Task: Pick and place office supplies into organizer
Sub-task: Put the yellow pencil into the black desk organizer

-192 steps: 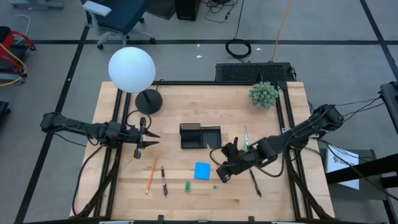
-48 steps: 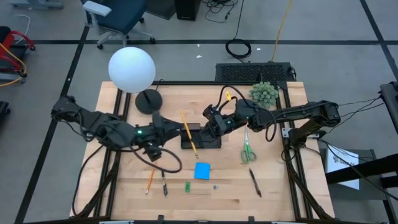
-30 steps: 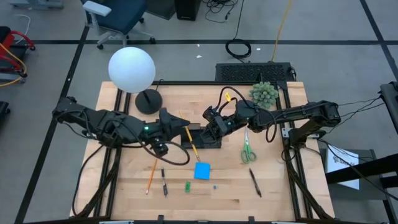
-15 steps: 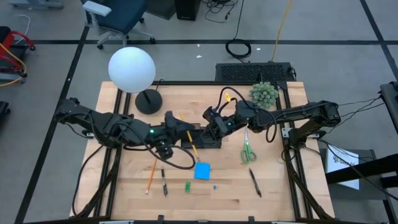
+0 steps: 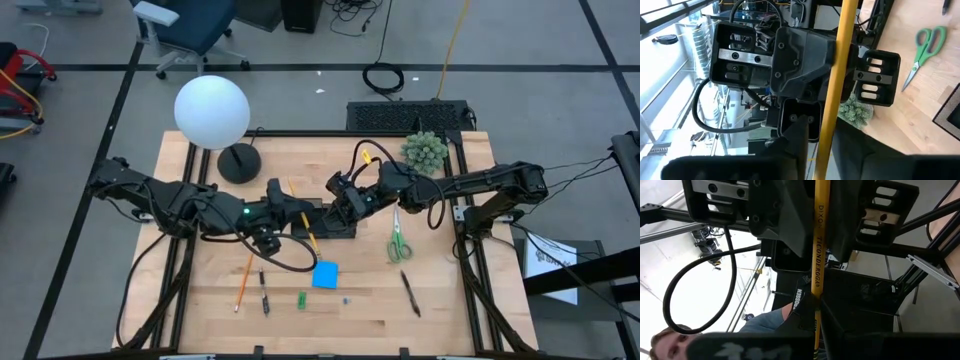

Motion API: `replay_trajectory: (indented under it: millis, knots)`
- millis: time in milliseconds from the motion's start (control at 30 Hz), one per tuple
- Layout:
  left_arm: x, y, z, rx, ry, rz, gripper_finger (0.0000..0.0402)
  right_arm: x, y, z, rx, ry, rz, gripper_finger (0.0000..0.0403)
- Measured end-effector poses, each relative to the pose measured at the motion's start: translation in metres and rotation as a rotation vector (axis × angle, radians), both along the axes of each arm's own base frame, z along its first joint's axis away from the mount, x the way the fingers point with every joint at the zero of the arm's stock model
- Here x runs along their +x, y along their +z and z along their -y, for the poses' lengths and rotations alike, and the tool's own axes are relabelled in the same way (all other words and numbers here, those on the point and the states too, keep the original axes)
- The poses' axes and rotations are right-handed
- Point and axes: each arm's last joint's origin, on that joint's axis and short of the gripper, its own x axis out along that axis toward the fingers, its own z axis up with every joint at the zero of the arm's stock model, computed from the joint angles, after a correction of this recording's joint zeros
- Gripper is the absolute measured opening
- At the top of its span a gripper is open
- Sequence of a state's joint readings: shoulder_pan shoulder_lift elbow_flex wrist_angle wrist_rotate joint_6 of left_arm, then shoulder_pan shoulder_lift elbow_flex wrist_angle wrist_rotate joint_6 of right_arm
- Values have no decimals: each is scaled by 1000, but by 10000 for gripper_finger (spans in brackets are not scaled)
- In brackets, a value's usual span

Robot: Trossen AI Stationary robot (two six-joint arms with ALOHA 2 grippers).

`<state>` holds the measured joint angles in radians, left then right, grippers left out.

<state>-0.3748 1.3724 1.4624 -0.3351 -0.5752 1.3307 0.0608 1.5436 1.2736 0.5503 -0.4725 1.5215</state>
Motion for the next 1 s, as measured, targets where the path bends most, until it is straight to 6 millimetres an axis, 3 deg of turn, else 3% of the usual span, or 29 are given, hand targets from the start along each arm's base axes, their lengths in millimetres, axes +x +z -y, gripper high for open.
replay_trajectory:
  millis: [267,1000]
  knots:
    - [0,-1,0,50,-10,-19,8,0,1,0,-1,1,5,0]
    - [0,-1,-1,59,15,-16,2,0,1,0,-17,-3,14,1]
